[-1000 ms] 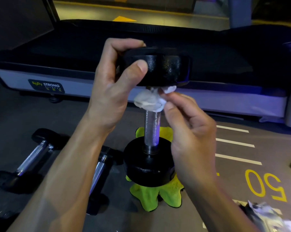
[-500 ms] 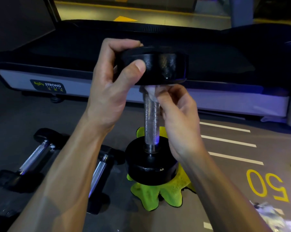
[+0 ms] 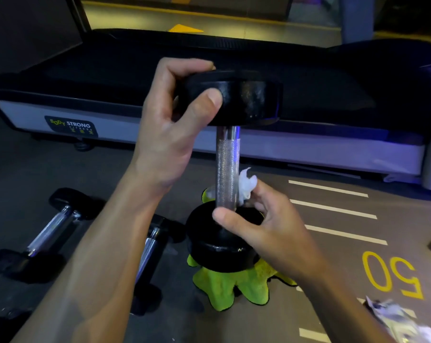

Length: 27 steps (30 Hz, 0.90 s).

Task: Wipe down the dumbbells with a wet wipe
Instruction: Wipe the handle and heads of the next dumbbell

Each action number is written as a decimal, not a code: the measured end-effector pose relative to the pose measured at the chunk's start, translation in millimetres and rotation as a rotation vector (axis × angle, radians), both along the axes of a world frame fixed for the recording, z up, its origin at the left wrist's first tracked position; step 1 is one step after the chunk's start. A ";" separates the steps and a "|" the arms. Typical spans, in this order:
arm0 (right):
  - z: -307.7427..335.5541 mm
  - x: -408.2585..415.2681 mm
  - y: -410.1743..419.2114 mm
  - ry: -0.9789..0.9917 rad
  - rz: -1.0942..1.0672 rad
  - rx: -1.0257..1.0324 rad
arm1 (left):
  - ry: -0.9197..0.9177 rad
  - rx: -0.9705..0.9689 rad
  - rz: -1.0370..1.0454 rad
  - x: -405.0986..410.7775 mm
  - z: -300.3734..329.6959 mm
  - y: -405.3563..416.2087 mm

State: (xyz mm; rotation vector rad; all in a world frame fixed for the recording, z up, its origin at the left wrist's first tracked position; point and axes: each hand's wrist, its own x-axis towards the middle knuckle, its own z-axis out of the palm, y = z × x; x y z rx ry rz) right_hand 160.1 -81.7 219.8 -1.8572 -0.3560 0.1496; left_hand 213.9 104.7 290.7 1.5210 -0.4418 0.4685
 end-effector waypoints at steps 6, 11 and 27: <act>2.2 11.1 -16.2 -0.141 -0.378 0.142 | 0.032 -0.017 0.038 5.4 -1.3 3.7; 26.7 25.7 -25.2 -0.179 -0.336 0.165 | 0.024 -0.002 0.026 6.2 -0.8 6.5; 38.0 42.6 -29.3 -0.270 -0.426 -0.192 | 0.009 0.049 0.026 5.4 1.3 2.9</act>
